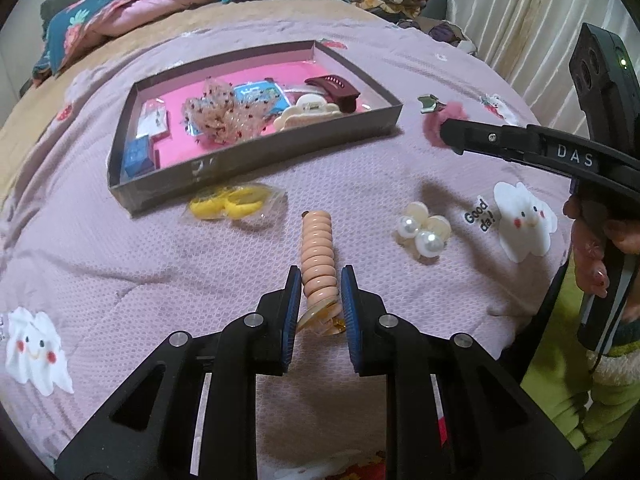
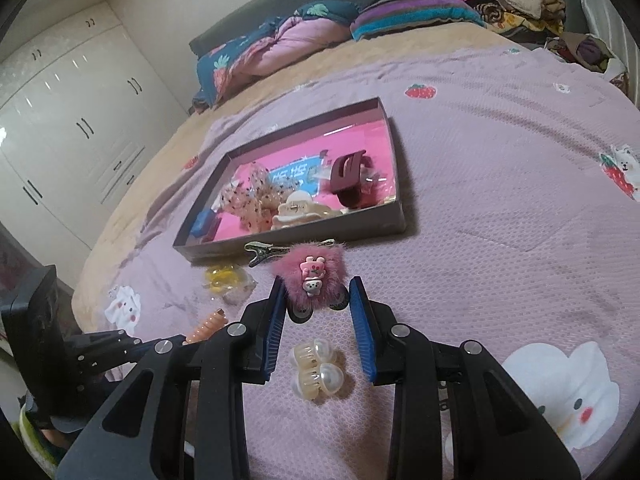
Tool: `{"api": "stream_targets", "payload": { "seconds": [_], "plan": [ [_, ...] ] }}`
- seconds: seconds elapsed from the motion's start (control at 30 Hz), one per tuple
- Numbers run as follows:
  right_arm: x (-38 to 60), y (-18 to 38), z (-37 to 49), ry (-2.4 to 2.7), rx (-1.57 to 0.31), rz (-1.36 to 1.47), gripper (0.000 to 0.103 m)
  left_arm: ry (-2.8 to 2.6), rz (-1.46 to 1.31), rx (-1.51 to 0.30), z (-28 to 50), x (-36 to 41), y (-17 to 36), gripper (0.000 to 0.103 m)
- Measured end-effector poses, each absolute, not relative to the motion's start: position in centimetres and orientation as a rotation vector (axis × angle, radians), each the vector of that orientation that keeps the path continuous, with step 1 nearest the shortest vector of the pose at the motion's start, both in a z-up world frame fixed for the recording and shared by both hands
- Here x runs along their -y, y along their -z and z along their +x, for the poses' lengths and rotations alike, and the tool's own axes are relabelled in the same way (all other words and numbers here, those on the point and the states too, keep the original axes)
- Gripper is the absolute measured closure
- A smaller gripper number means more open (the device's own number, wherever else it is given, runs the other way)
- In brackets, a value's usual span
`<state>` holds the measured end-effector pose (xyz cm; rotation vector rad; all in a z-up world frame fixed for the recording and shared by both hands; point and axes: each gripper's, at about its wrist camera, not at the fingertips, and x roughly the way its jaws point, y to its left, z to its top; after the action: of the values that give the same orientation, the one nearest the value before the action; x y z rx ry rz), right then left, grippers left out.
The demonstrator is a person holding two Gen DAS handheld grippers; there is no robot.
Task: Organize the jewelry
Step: 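Carry hair tie into tray with left tool while right tool releases pom-pom clip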
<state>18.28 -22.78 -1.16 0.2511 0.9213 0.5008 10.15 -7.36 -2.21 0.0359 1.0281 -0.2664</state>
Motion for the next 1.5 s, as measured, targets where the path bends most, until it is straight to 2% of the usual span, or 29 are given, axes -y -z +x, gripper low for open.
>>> {"api": "stream_targets", "payload": {
  "seconds": [0.67, 1.5],
  "plan": [
    [25.9, -2.9, 18.5, -0.417, -0.801, 0.248, 0.073, 0.331, 0.036, -0.950, 13.4, 9.3, -1.8, 0.090],
    [24.1, -7.2, 22.2, -0.417, -0.716, 0.208, 0.073, 0.269, -0.036, -0.893, 19.6, 4.8, -4.9, 0.090]
  ]
}}
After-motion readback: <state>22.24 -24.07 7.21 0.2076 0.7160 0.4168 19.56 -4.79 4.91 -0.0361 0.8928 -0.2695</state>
